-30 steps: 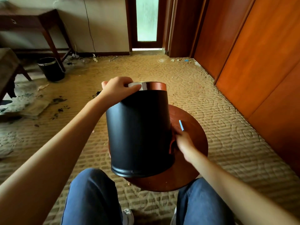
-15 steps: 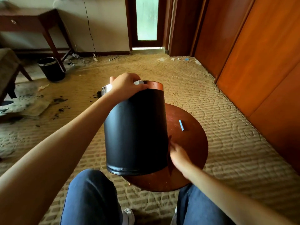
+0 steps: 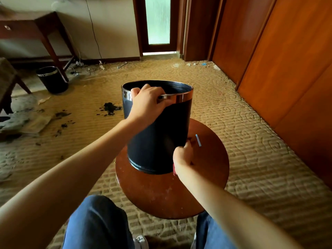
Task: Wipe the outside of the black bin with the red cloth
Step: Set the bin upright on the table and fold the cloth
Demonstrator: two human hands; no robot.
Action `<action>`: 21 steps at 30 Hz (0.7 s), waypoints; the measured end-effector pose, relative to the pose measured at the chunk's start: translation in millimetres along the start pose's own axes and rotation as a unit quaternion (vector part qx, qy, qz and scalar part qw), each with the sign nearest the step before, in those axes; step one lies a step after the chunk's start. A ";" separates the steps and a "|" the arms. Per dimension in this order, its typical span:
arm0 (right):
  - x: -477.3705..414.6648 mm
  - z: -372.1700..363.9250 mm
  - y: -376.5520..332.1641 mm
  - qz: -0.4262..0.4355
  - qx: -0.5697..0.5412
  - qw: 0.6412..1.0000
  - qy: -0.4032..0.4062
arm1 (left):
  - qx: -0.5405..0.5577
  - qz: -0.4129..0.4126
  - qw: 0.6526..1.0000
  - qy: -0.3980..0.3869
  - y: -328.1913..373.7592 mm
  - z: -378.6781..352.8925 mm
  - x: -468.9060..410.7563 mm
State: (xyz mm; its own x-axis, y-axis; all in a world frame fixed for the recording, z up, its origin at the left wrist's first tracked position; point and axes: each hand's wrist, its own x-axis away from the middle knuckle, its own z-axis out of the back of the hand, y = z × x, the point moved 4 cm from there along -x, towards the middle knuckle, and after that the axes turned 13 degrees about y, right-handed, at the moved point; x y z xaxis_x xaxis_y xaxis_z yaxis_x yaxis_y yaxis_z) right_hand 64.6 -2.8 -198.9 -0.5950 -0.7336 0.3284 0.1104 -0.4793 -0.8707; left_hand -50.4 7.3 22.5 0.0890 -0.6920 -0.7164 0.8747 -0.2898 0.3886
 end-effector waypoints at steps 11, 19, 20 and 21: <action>-8.1 0.7 -47.1 0.047 -0.110 0.993 -0.027 | -0.040 0.013 0.993 0.108 -24.9 -27.0 39.9; -27.2 -11.3 -41.7 0.011 -0.085 0.993 -0.077 | -0.035 -0.026 0.997 0.064 -43.5 -45.8 63.5; -28.3 -7.8 -43.8 0.005 -0.082 0.992 -0.093 | -0.038 -0.027 0.997 0.059 -43.0 -45.5 62.8; -30.0 -2.5 -46.6 0.003 -0.075 0.992 -0.105 | -0.041 -0.031 0.997 0.055 -42.3 -45.7 61.8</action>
State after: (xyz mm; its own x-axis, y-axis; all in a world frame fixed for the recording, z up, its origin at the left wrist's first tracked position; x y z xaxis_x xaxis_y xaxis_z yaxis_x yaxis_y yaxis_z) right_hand 75.2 42.7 -169.1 -0.4136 -0.8281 0.3785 -0.0162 -0.4089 -0.9124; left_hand -60.1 7.0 -64.7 0.0818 -0.5966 -0.7984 0.9158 -0.2711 0.2964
